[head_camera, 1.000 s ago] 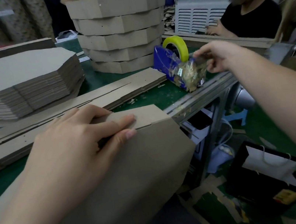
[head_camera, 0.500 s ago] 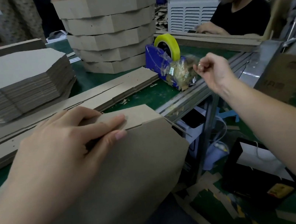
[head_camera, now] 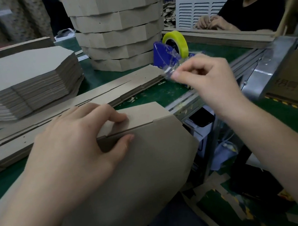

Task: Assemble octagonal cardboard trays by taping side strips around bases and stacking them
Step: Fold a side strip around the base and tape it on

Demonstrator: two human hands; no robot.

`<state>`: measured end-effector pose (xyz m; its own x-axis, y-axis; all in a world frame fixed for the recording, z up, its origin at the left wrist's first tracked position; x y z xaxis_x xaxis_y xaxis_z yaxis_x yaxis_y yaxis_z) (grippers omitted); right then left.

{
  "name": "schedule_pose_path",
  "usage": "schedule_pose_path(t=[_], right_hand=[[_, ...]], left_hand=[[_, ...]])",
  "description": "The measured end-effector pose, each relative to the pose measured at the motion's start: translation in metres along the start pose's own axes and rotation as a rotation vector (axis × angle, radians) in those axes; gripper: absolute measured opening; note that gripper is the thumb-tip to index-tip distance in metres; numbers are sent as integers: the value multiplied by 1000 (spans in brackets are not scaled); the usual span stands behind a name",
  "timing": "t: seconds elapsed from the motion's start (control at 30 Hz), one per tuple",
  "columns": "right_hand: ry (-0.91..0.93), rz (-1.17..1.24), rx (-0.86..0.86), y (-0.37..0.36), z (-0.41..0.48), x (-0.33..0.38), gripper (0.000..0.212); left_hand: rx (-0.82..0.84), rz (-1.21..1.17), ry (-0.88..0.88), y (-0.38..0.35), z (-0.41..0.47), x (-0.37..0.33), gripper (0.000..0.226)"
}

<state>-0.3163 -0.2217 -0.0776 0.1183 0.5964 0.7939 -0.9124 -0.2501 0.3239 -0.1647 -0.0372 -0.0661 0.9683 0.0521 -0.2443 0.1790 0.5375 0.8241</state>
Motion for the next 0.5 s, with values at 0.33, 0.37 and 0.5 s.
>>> schedule_pose_path(t=[0.33, 0.37, 0.5], right_hand=[[-485, 785, -20, -80, -101, 21, 22], [-513, 792, -48, -82, -103, 19, 24], [-546, 822, -100, -84, -106, 19, 23]], left_hand=[[-19, 15, 0, 5, -3, -3, 31], [-21, 21, -3, 5, -3, -3, 33], [-9, 33, -2, 5, -4, -4, 35]])
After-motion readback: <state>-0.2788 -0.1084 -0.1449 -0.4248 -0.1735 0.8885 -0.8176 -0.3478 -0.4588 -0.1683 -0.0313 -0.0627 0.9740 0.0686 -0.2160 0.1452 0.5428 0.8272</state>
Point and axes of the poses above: each hand's wrist, its own z-axis towards the middle knuckle, its own y-axis out of the back of the hand, x = y × z, the point moved 7 cm from there along z, towards the middle knuckle, and after that the axes turned 3 degrees about y, right-handed, at the moved point
